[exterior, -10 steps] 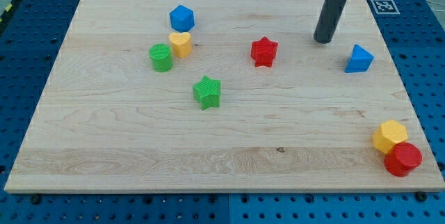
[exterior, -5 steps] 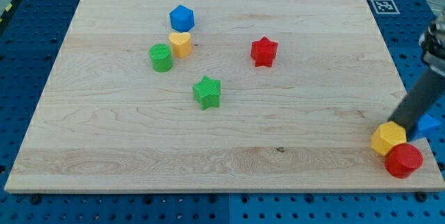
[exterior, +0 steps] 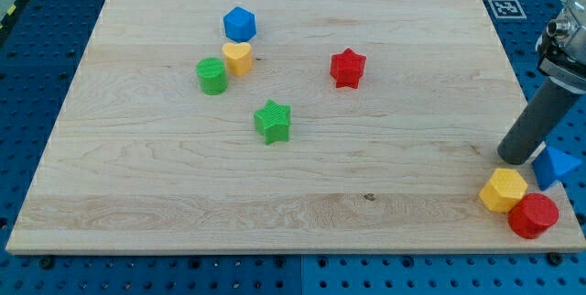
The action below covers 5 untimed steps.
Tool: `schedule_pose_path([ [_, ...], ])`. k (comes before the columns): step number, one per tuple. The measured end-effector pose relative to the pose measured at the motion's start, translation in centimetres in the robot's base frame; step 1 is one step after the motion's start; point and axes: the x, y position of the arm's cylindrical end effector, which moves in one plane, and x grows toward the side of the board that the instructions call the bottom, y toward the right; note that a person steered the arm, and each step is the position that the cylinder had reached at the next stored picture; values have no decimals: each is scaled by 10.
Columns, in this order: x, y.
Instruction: Move the blue triangle to the bottom right of the board
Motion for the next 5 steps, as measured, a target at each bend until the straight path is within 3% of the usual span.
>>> schedule_pose_path([
  [4, -66, 31],
  [5, -66, 67],
])
